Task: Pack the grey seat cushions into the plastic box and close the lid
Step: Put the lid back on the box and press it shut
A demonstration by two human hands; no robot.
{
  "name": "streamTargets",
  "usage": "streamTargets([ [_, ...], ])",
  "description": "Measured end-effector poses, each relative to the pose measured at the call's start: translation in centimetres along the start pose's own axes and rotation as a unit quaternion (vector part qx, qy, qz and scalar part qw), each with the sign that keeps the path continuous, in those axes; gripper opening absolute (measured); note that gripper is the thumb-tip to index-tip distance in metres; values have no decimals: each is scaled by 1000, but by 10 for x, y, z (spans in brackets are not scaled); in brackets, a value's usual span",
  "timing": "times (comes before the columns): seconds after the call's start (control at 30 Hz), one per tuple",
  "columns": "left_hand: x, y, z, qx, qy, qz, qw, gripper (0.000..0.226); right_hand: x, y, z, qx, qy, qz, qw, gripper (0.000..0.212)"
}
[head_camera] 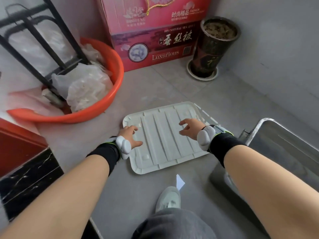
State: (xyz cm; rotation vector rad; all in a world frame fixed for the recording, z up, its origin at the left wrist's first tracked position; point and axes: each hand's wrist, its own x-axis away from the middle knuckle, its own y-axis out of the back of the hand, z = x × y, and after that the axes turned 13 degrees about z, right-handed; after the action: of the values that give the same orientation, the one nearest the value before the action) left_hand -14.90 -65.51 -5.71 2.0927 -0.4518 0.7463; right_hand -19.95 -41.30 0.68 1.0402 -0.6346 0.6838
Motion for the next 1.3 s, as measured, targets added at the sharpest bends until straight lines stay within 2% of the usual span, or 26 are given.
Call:
streamTargets([
  [0.37,-60,-44,88,15,115,51,992,62,-93,-62,19,13,-18,75,997,43],
  [0.7,-98,-77,116,59,181,84,978,64,-138,-93,-2,-10,-49,110,993,42],
  [0.97,-124,-91,118,55,197,115,972,18,-152,-103,-19,-31,-67,120,990,41],
  [1.07,-133,-103,126,60,215,112,968,44,-155,-105,-24,-34,-71,123,989,40],
  [1.13,-134,-108,125,47,201,119,971,49,-157,-105,-27,-39,-72,123,989,40],
  [1.2,-129,-108,119,43,213,91,972,52,-157,-105,-29,-43,-69,122,989,40],
  [1.23,-126,-108,115,53,219,78,971,46,-156,-104,-29,-44,-67,121,989,40],
  [1.3,-119,-103,108,86,222,73,969,11,-152,-101,-29,-43,-67,118,990,40],
])
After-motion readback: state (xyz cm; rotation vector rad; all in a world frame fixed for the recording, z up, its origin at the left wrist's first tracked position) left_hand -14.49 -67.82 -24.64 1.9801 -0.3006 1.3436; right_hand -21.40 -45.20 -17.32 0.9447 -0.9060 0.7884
